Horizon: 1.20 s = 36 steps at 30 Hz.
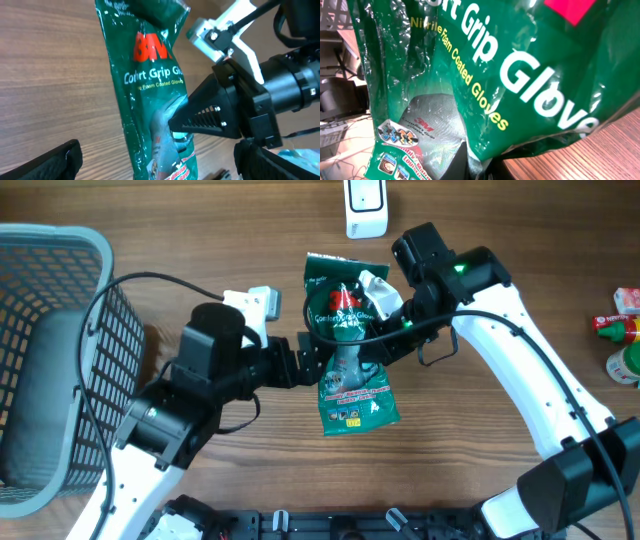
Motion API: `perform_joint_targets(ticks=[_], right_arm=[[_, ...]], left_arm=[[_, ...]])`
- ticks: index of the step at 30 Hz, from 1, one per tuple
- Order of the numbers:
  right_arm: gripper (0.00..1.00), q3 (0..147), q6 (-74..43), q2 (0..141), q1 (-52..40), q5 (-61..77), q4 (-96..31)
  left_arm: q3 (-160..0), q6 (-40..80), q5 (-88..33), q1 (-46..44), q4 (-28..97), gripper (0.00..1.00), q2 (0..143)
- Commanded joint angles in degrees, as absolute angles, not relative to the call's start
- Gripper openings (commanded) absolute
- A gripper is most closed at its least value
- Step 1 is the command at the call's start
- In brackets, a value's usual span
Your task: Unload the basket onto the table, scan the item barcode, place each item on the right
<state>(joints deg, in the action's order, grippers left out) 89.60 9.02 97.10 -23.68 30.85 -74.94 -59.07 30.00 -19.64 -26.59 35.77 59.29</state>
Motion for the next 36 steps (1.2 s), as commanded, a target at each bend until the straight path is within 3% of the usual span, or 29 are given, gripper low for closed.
perform_joint_targets(ticks=[1,5,8,13,15,24,25,28,30,31,33,35,36], right_arm=[[0.04,89.9,9.1,96.9,-23.7,32.7,-75.0],[0.04,89.9,18.2,96.9,-23.6,42.2,-79.8],[0.04,89.9,22.3,96.7,-23.6,43.8,-83.4],[0.04,89.9,24.0,96.5,-23.6,43.9,-85.4],[0.04,89.9,24.2,96.3,-23.6,43.9,-86.0],[0.04,89.9,27.2,93.5,-23.6,49.7,-84.9],[0.04,89.9,27.2,93.5,-23.6,49.9,-84.6],[0.04,89.9,27.2,93.5,-23.6,49.8,-84.0],[0.06,89.9,26.9,93.5,-23.6,48.2,-84.0],[0.21,89.9,26.8,93.5,-23.6,46.8,-84.0],[0.74,89.9,24.6,93.5,-23.6,41.8,-83.0],[1.00,89.9,15.5,93.5,-23.6,34.6,-78.7],[1.00,89.9,11.8,93.5,-23.6,30.7,-76.8]], left_arm=[[-59.1,28.7,-18.2,-26.7,35.6,1.00,59.0],[-59.1,28.8,-18.1,-26.7,35.3,0.99,61.2],[-59.1,28.7,-18.1,-26.7,35.2,0.92,62.8],[-59.1,28.8,-16.8,-26.7,34.1,0.66,63.1],[-59.1,28.9,-15.6,-26.7,34.0,0.61,63.1],[-59.1,34.2,-15.6,-26.7,33.9,0.62,63.9],[-59.1,35.1,-15.6,-26.7,33.8,0.57,64.1],[-59.1,37.8,-15.8,-26.7,33.3,0.18,64.2],[-59.2,40.1,-15.7,-26.7,32.9,0.04,64.1],[-59.2,42.0,-15.7,-26.4,32.7,0.04,64.1],[-59.2,44.9,-15.0,-25.1,32.6,0.04,64.1],[-59.2,46.9,-14.2,-22.8,33.8,0.04,64.1],[-59.2,47.2,-13.8,-21.6,34.9,0.04,64.1]])
